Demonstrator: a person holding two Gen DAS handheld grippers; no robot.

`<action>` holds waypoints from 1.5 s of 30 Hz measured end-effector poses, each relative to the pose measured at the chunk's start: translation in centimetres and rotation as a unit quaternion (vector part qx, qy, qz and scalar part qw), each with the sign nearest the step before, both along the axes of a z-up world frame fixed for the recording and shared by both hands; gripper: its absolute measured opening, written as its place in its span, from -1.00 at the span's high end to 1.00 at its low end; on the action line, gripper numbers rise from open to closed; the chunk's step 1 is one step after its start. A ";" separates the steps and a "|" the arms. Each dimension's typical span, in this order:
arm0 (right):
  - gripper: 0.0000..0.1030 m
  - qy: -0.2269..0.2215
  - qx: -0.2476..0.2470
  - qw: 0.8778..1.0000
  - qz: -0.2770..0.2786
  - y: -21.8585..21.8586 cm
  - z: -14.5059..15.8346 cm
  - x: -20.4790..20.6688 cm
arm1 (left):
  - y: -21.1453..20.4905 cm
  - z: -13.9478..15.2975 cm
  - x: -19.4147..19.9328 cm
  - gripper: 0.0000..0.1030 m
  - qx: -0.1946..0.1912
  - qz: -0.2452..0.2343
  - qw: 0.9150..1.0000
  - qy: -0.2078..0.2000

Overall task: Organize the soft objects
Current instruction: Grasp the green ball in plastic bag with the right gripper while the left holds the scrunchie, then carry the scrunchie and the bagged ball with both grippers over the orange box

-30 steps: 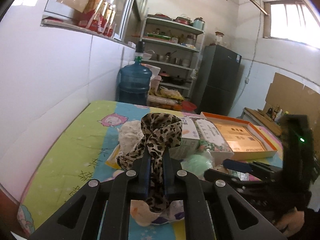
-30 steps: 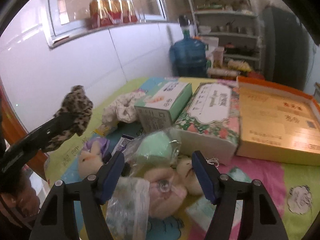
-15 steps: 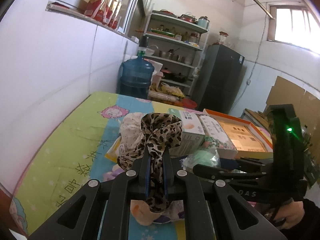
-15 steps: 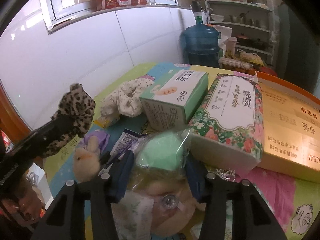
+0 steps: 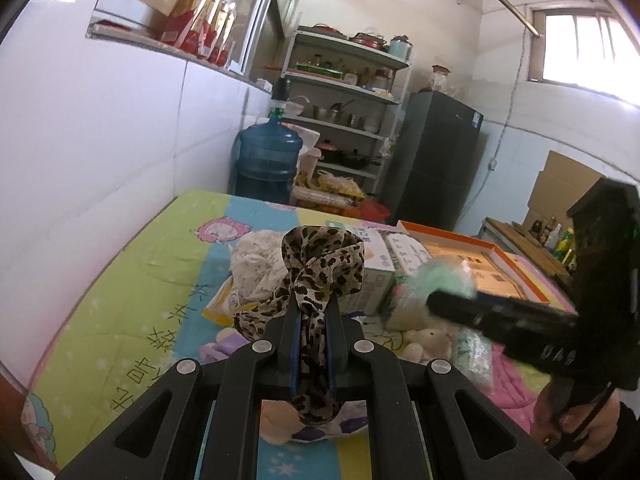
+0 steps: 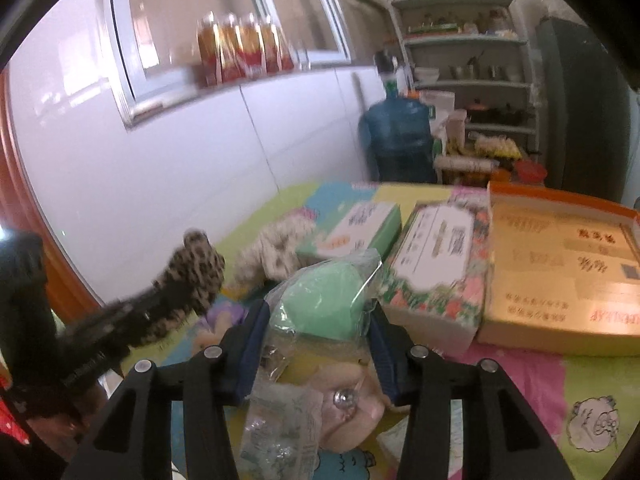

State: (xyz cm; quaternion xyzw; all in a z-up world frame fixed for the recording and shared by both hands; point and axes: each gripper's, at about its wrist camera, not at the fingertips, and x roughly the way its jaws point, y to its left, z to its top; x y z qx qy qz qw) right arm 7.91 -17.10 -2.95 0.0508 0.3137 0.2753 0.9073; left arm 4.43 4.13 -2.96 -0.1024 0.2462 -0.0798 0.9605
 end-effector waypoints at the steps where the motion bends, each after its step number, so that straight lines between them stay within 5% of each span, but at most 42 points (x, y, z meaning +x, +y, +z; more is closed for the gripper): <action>1: 0.05 -0.007 0.005 1.000 -0.002 -0.3 0.5 -0.3 | -0.1 0.1 -0.2 0.82 0.002 -0.002 1.000 -0.002; 15: 0.05 -0.053 0.009 0.995 -0.079 -7.8 4.0 -3.8 | -5.2 2.4 -0.5 0.82 0.016 -0.065 0.998 -0.020; 29: 0.05 -0.070 -0.019 0.986 -0.151 -15.6 4.4 -5.4 | -13.6 3.2 0.2 0.82 0.020 -0.137 0.990 -0.020; 45: 0.05 -0.094 -0.037 0.974 -0.202 -23.5 5.0 -3.0 | -22.8 4.0 6.5 0.82 0.033 -0.158 0.987 -0.012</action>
